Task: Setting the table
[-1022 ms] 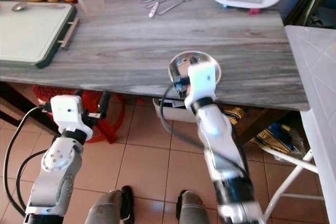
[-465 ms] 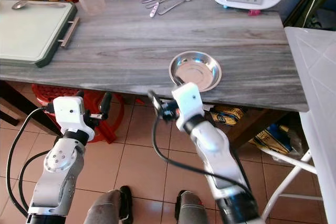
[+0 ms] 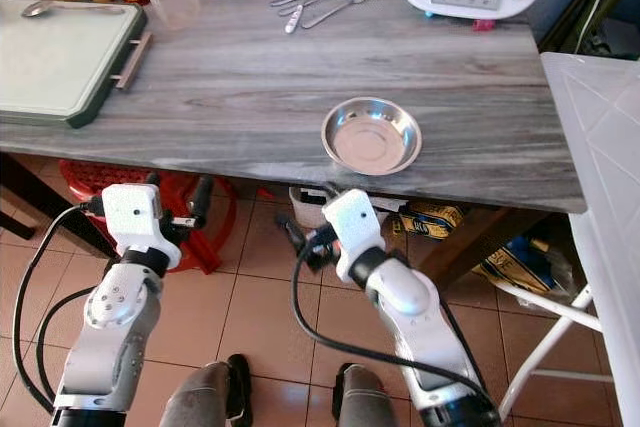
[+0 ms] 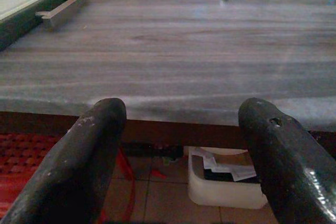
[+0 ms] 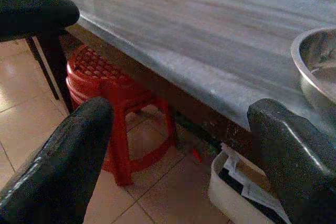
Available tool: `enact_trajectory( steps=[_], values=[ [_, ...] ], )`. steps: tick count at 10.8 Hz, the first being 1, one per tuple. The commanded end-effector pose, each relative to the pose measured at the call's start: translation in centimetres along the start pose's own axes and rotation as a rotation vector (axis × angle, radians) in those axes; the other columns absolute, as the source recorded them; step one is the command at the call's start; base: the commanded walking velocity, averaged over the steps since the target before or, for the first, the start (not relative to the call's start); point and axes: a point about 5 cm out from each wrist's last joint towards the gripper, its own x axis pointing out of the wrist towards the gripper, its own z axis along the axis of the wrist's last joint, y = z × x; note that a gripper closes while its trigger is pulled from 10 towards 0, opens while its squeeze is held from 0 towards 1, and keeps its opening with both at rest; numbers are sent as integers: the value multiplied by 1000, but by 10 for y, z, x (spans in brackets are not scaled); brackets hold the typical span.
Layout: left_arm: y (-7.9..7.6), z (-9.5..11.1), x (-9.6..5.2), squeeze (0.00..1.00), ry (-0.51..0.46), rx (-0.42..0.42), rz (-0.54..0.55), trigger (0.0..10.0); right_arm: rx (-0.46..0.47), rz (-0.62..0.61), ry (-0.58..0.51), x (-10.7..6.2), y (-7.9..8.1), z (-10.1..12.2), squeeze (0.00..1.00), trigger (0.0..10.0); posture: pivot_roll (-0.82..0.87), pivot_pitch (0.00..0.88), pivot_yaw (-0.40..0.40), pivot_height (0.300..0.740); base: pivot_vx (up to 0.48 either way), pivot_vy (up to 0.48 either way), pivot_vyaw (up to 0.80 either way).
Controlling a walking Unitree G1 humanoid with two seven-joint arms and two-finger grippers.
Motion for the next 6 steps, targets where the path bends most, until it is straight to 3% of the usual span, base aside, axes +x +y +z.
enact_trajectory(
  steps=[1,6],
  values=[
    [0,-5,-2,0,21,2,-1,10000,-5,-20,1,-4,-2,1,1000,10000,-38,180,3,740,0,0,0],
    [-1,-5,-3,0,25,0,-19,10000,-26,-143,14,-4,-33,0,1000,10000,-34,191,10,740,0,0,0]
  ],
)
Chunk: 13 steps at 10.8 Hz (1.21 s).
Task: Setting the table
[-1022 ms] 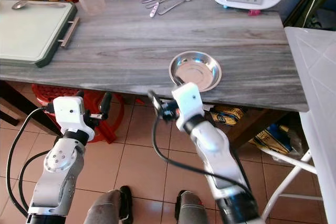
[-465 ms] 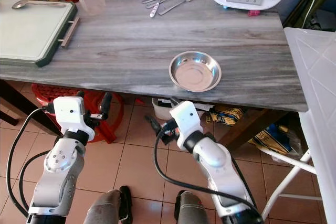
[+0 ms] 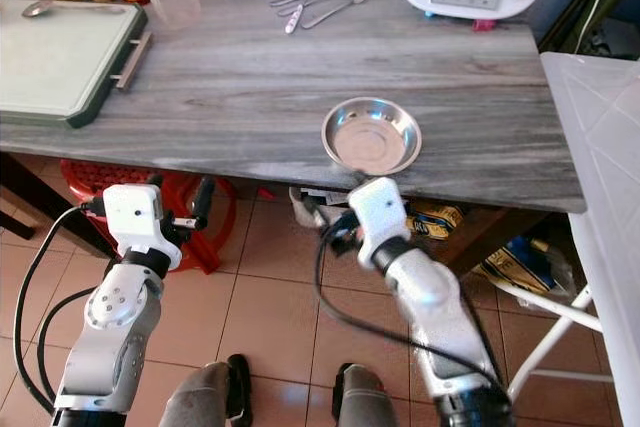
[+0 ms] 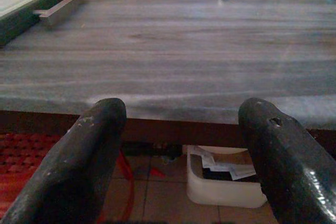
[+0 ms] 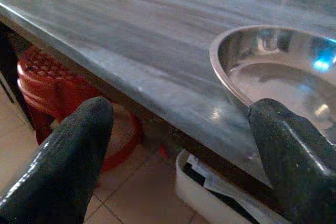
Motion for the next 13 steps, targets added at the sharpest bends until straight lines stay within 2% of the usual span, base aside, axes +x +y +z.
enact_trajectory(
  steps=[1,6,11,12,13],
  values=[
    [0,-4,-3,0,23,2,-11,10000,17,-13,12,0,-3,-3,1000,10000,-29,194,11,740,0,0,0],
    [1,-3,-4,0,26,8,-15,10000,5,-52,10,2,-12,-6,1000,10000,-26,201,19,740,0,0,0],
    [2,-2,-3,0,23,12,-12,10000,-60,-99,-103,10,-16,15,1000,10000,-19,201,20,740,0,0,0],
    [3,-1,-3,0,18,13,1,10000,-58,-108,-142,12,-12,23,949,10000,-18,199,19,740,0,0,0],
    [5,0,-2,0,16,13,16,10000,-66,-136,-170,12,-10,29,482,10000,-17,199,16,740,0,0,0]
  ],
)
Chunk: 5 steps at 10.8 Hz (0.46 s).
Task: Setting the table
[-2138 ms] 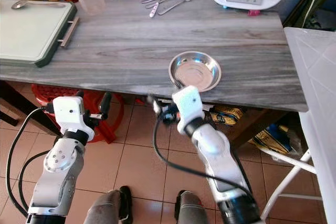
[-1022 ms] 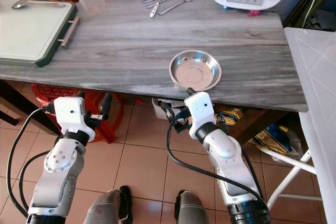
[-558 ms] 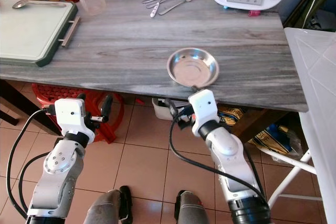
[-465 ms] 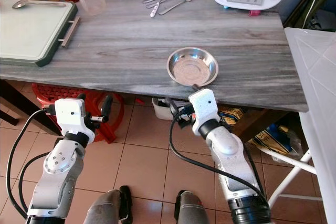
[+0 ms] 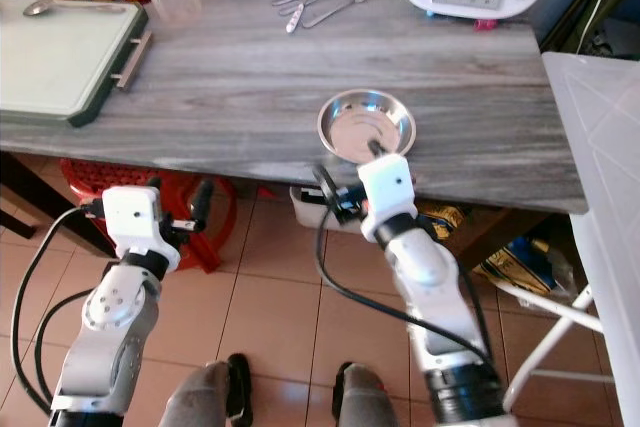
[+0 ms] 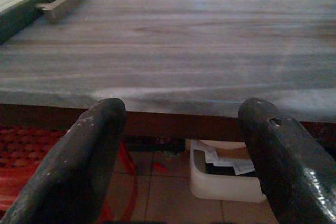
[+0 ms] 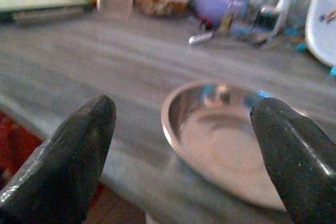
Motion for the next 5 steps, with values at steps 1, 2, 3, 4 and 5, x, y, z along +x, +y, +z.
enact_trajectory(
  steps=[1,2,3,4,5],
  values=[
    [2,2,-1,0,-4,11,15,10000,3,-52,-35,-4,-3,5,0,10000,-16,195,12,740,0,0,0],
    [3,2,0,0,-5,13,27,10000,19,-117,-30,-8,-6,5,0,10000,-17,193,11,740,0,0,0],
    [3,2,0,0,-7,10,32,10000,32,-190,1,-13,-12,-1,0,10000,-20,192,8,740,0,0,0],
    [3,1,-1,0,-1,9,37,10000,-31,-198,6,-18,-13,-2,0,10000,-24,186,11,740,0,0,0],
    [3,-2,0,0,5,14,40,10000,-57,-249,-8,-21,-16,1,0,10000,-28,165,7,740,-255,0,0]
  ],
)
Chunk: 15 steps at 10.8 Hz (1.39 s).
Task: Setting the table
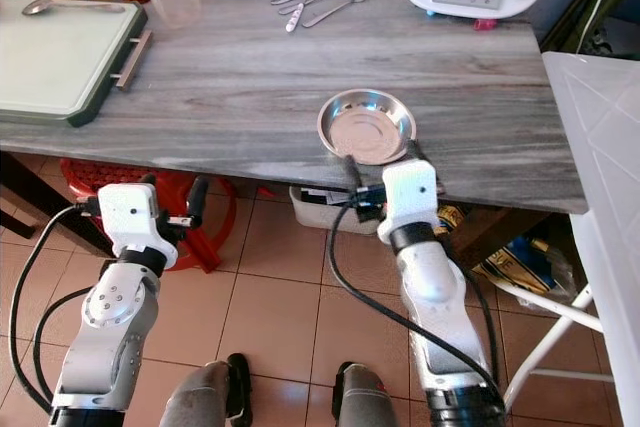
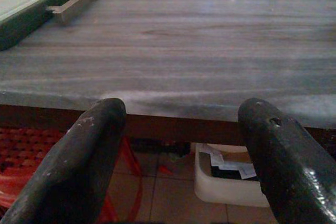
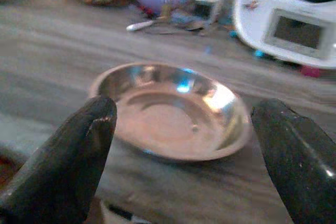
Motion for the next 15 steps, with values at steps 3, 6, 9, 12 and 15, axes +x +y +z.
enact_trajectory(
  steps=[3,6,9,12,15],
  values=[
    [10,-3,0,0,1,25,55,10000,68,-69,37,-13,-10,-5,0,10000,-21,117,-6,740,-279,0,0],
    [13,-6,0,0,-2,32,70,10000,141,-75,73,-12,-10,-12,0,10000,-22,89,-6,740,-299,0,0],
    [17,-5,2,0,-11,30,95,10000,29,-179,83,-8,-22,-16,0,10000,-21,60,2,740,-300,0,0],
    [19,-11,-9,0,7,13,87,10000,147,-172,105,-20,-23,-20,0,10000,-22,74,2,740,-181,0,0],
    [12,-25,-26,0,65,-34,57,10000,70,-240,194,-31,-25,-34,0,10000,-44,68,12,740,0,0,0]
  ],
)
